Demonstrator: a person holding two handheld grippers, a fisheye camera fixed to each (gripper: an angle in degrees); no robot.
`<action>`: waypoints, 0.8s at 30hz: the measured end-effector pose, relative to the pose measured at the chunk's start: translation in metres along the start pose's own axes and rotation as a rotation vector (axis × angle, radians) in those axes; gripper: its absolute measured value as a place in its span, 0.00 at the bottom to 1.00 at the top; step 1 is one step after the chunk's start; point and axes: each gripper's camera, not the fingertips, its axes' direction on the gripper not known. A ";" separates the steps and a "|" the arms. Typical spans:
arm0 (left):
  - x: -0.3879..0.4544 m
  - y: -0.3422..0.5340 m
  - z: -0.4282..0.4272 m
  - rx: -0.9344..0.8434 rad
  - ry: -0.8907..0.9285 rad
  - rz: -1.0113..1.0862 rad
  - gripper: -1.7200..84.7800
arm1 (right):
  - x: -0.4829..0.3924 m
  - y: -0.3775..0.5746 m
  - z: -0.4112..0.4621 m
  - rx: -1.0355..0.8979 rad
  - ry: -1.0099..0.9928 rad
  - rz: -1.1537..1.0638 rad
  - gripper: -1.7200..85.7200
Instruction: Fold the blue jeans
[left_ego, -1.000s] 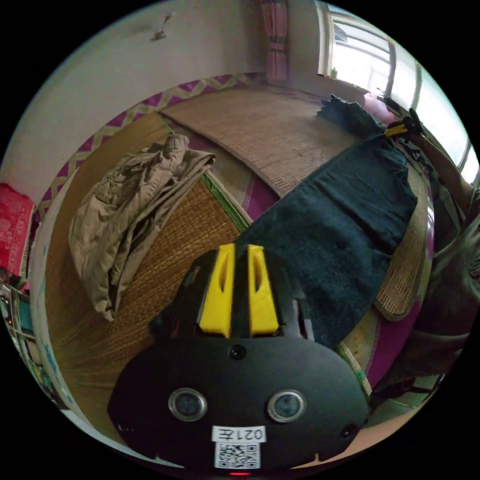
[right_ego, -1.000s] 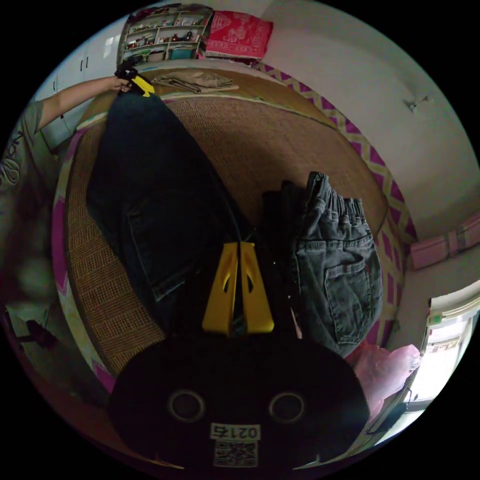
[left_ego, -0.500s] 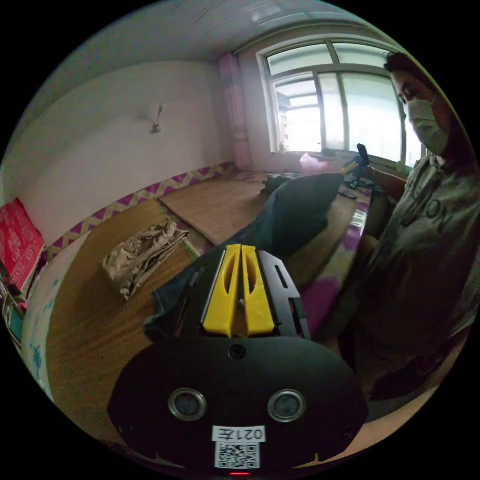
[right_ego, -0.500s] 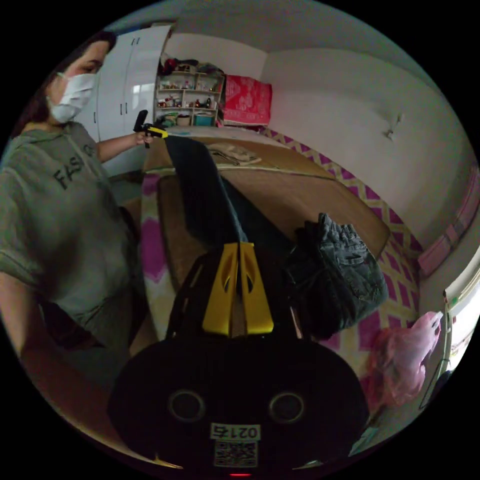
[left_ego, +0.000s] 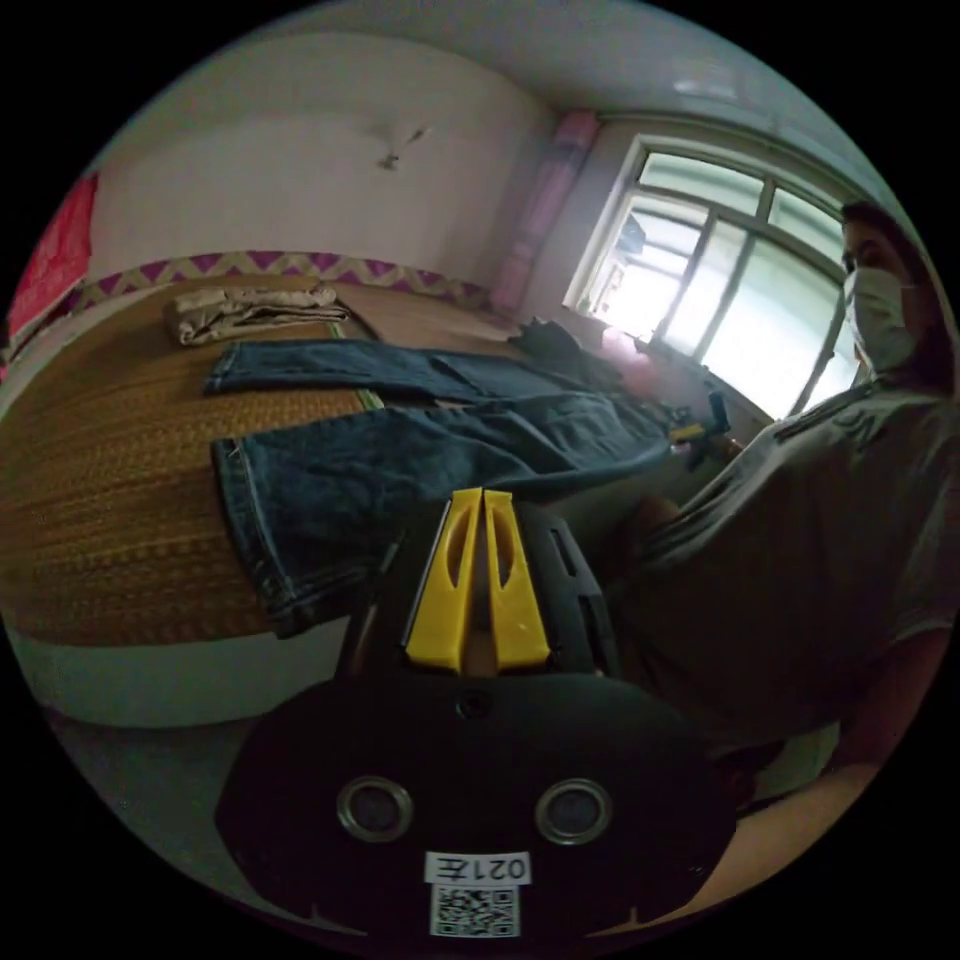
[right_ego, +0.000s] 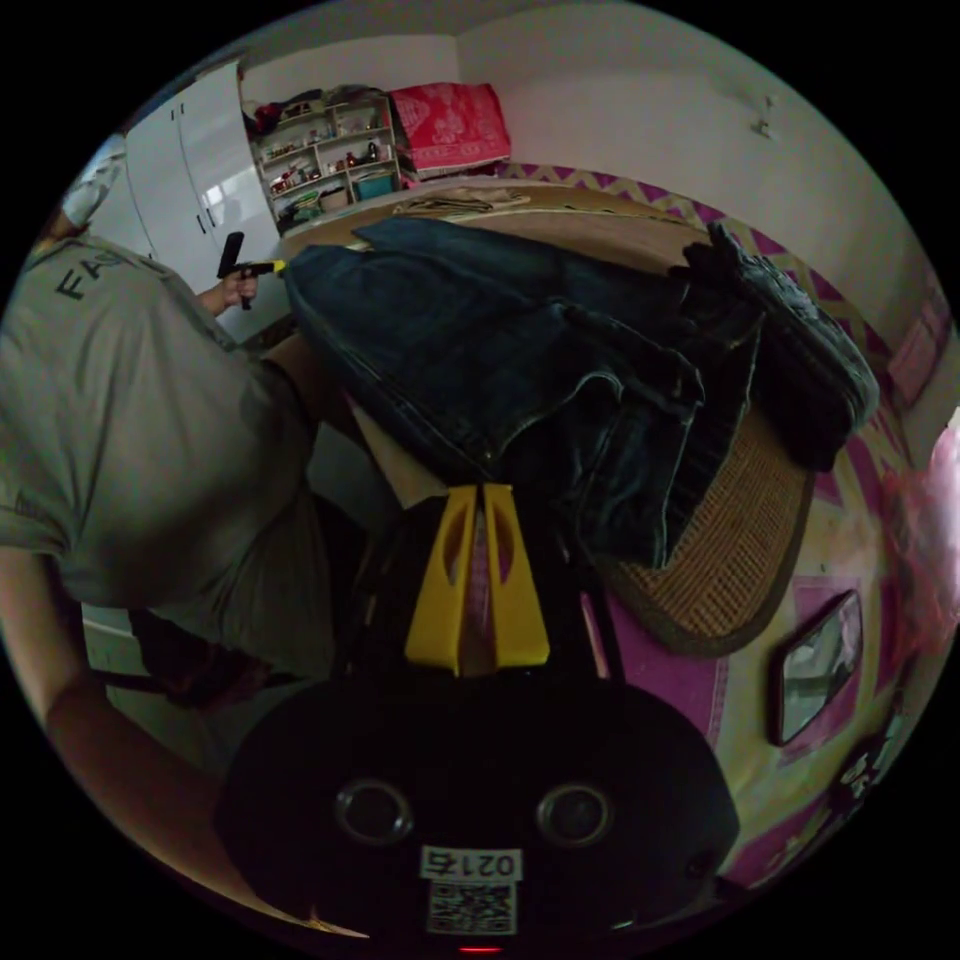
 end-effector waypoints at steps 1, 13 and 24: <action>0.000 0.001 -0.008 0.035 -0.019 -0.016 0.02 | -0.002 0.001 -0.002 -0.002 0.007 0.002 0.02; -0.046 -0.004 -0.038 -0.018 -0.511 -0.354 0.02 | -0.025 0.014 -0.017 0.009 0.044 0.089 0.05; -0.079 -0.014 -0.031 -0.106 -0.430 -0.361 0.01 | -0.068 0.023 -0.029 0.058 0.118 0.082 0.04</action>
